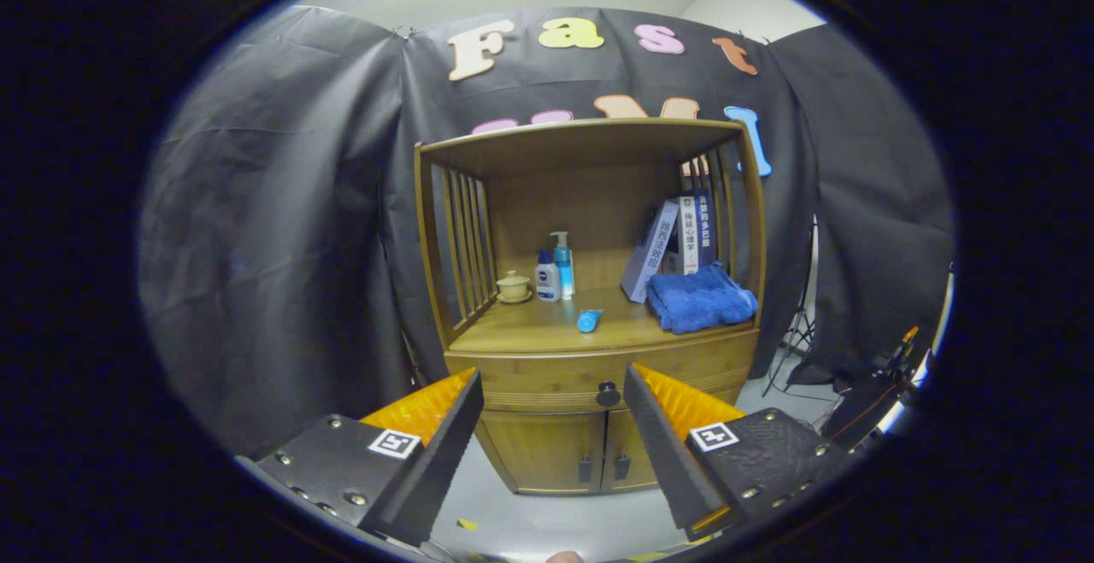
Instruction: Pull open the drawer, take out the items inside it, and place them on the countertop above the cabinet.
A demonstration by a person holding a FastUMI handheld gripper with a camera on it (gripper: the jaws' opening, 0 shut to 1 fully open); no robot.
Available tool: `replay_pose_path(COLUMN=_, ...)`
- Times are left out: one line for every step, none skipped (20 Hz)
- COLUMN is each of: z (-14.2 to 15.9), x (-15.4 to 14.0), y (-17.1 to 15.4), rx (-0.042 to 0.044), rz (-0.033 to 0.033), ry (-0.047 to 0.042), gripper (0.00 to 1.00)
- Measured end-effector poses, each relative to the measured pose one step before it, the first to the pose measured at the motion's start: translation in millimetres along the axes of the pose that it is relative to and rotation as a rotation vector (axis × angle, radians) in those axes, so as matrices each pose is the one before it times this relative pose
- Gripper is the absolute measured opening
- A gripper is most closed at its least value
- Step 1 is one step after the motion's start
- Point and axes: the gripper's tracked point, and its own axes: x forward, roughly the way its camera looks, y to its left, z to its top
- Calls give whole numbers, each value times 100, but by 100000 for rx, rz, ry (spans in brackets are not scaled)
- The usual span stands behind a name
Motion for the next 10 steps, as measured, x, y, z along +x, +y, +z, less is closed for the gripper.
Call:
replay_pose_path(z=2, x=-291, y=-411, rx=-384, rz=-979, ry=-848, gripper=99)
replay_pose_path(z=49, x=-96, y=-513, rx=-609, rz=-900, ry=-976, gripper=99)
replay_pose_path(z=58, x=71, y=-63, rx=-924, rz=-24, ry=-99, gripper=99)
replay_pose_path(z=-161, x=41, y=12, rx=-1533, rz=529, ry=216, gripper=99)
replay_pose_path(z=193, x=60, y=-139, rx=-1771, rz=38, ry=-770, gripper=99)
replay_pose_path(z=206, x=-65, y=-442, rx=-1287, rz=-803, ry=-765, gripper=99)
replay_pose_path(z=125, x=-34, y=-377, rx=-575, rz=-1009, ry=-612, gripper=99)
replay_pose_path(z=160, x=30, y=-116, rx=49, rz=-677, ry=-827, gripper=99)
replay_pose_path(z=79, x=130, y=130, rx=557, rz=347, ry=-208, gripper=99)
replay_pose_path(z=-65, x=42, y=206, rx=568, rz=731, ry=-78, gripper=99)
